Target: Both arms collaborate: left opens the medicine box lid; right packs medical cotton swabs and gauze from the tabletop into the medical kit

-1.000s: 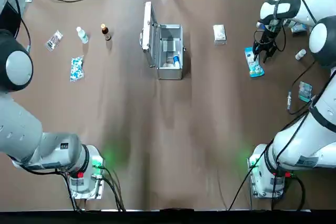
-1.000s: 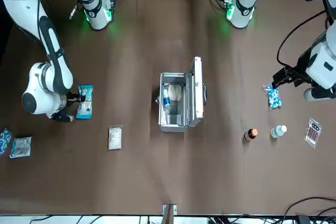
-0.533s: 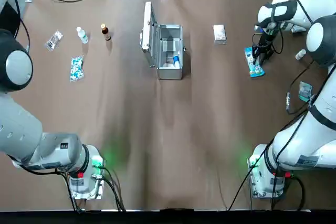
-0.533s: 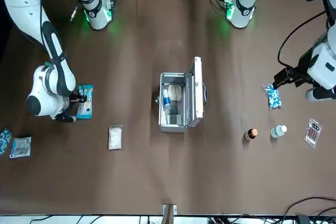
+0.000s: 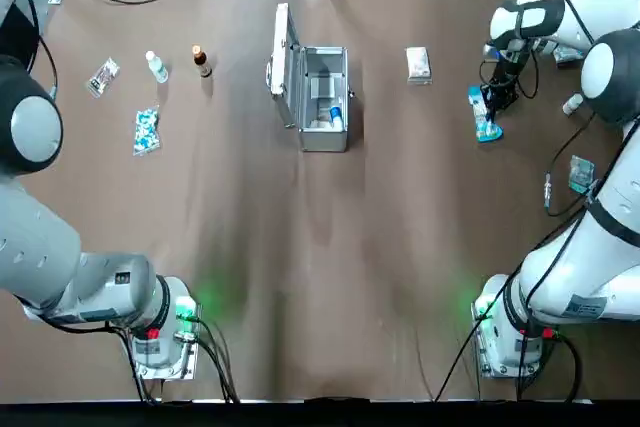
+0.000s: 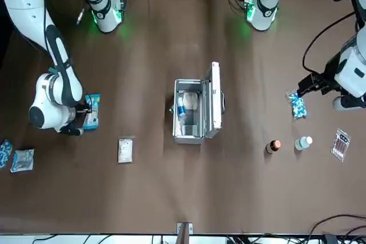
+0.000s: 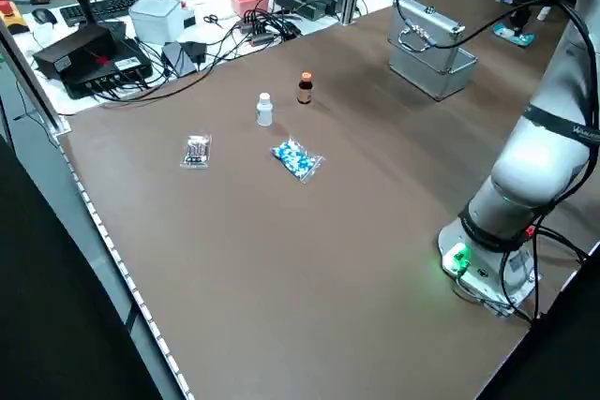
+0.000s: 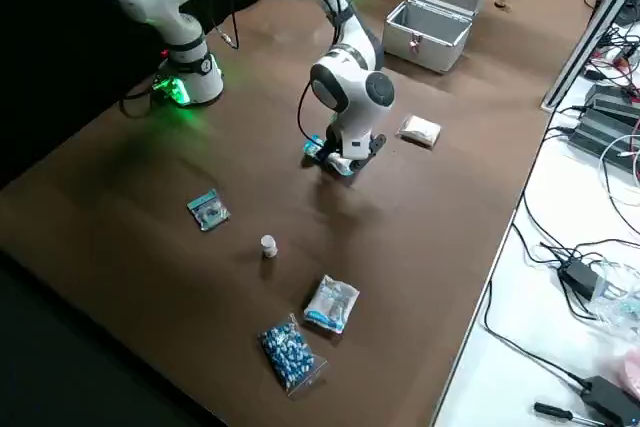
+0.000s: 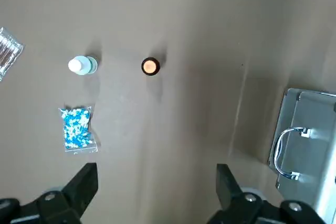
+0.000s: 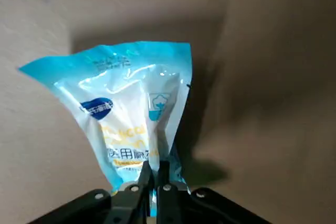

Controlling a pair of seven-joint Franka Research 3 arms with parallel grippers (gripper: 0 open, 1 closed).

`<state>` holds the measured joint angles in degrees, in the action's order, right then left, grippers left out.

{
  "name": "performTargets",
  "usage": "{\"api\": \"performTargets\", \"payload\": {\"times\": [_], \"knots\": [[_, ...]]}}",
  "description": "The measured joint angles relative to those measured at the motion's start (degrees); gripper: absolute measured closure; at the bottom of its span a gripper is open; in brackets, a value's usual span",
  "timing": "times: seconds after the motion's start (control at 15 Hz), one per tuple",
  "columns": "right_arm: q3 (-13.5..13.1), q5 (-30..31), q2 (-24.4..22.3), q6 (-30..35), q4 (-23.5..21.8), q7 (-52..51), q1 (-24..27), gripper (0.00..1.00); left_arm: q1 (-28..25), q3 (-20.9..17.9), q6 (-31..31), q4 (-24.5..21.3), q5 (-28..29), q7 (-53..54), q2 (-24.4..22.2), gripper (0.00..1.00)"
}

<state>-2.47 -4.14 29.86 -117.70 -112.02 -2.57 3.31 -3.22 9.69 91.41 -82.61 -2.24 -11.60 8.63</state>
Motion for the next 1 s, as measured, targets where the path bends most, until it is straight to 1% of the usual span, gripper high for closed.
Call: {"api": "performTargets", "payload": {"times": [0.07, 0.13, 0.27, 0.4, 0.53, 0.67, 0.8, 1.0], "knots": [[0.37, -0.01, -0.01, 0.73, 1.19, 0.00, -0.46, 0.94, 0.00, 0.00, 0.02, 0.01, 0.00, 0.00, 0.00, 0.00], [0.69, -0.06, -0.06, 2.94, 3.17, 0.01, -1.37, 0.94, 0.00, 0.00, 0.06, 0.02, 0.00, 0.00, 0.00, 0.00], [1.06, -0.67, -0.77, 10.88, 9.09, 0.15, -4.12, 0.94, 0.00, 0.00, 0.10, 0.04, 0.00, 0.01, 0.00, 0.00], [1.28, -4.30, -2.22, 18.15, 15.29, 0.60, -6.73, 0.94, 0.01, 0.00, 0.11, 0.04, 0.00, 0.01, 0.00, 0.00], [1.46, -7.45, -3.65, 22.30, 20.28, 3.33, -9.21, 0.94, 0.01, 0.00, 0.12, 0.04, 0.00, 0.02, 0.00, 0.00], [1.72, -9.42, -4.29, 23.14, 24.14, 7.63, -12.52, 0.94, 0.01, 0.01, 0.13, 0.04, 0.00, 0.02, 0.00, 0.00], [1.88, -12.63, -4.28, 23.12, 26.83, 12.34, -16.35, 0.94, -0.01, 0.01, 0.14, 0.04, 0.00, 0.02, 0.00, 0.00], [1.99, -16.41, -4.13, 22.03, 27.85, 16.51, -21.96, 0.94, -0.03, 0.00, 0.14, 0.04, 0.00, 0.02, 0.00, 0.00]]}}
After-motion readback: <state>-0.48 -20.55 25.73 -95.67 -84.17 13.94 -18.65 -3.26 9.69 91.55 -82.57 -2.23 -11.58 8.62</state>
